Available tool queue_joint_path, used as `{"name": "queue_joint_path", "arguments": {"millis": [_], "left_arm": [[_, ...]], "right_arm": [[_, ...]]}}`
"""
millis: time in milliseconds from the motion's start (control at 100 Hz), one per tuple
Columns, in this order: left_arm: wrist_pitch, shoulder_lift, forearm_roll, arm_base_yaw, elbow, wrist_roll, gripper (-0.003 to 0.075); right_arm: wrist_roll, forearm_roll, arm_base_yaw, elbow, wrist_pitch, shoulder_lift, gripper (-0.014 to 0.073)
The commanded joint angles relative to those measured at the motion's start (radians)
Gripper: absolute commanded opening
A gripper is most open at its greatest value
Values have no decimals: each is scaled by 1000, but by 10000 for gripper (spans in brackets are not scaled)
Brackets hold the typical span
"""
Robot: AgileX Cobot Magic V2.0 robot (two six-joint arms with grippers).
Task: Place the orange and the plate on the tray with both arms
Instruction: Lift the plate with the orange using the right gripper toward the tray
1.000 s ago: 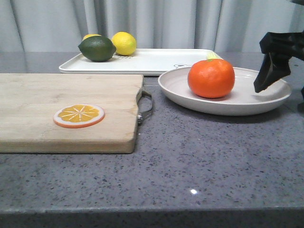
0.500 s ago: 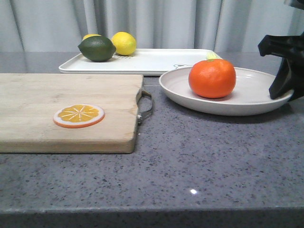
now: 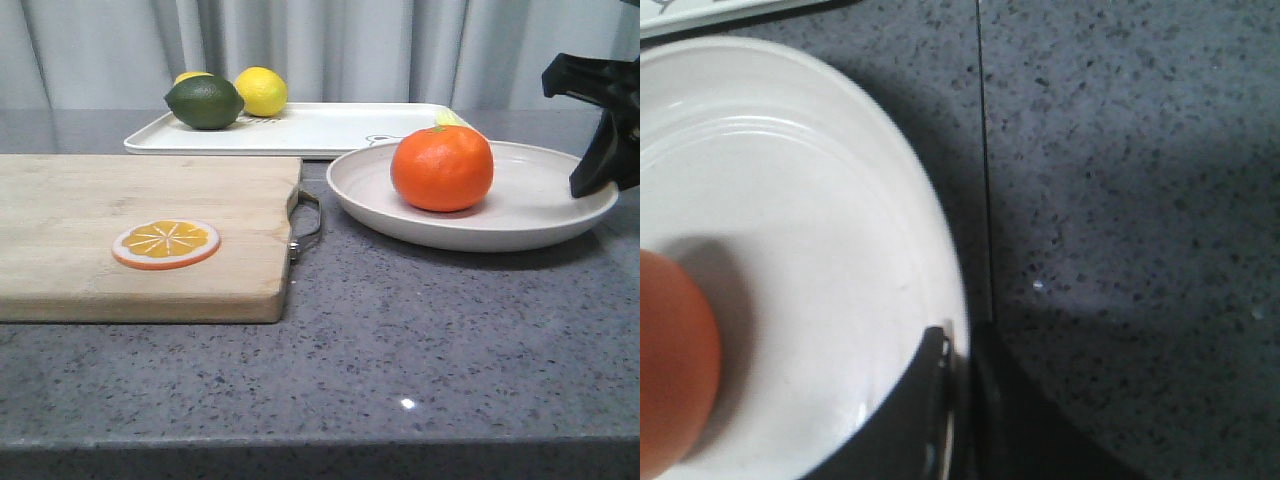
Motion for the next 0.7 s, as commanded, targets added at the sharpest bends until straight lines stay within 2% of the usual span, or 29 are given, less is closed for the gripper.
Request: {"name": "queue_joint_path", "arguments": {"millis": [0, 170, 350, 690], "left_arm": [[-38, -4, 9, -7, -26, -8, 652], [-38, -4, 9, -7, -26, -8, 652], [-38, -4, -5, -7, -26, -8, 652], [-38, -4, -14, -7, -26, -8, 652]], "right_arm": [[-25, 0, -1, -23, -5, -63, -69], [-25, 23, -1, -55, 31, -131, -69], [-25, 24, -1, -211, 132, -110, -69], [-25, 74, -1, -577, 194, 101, -69]]}}
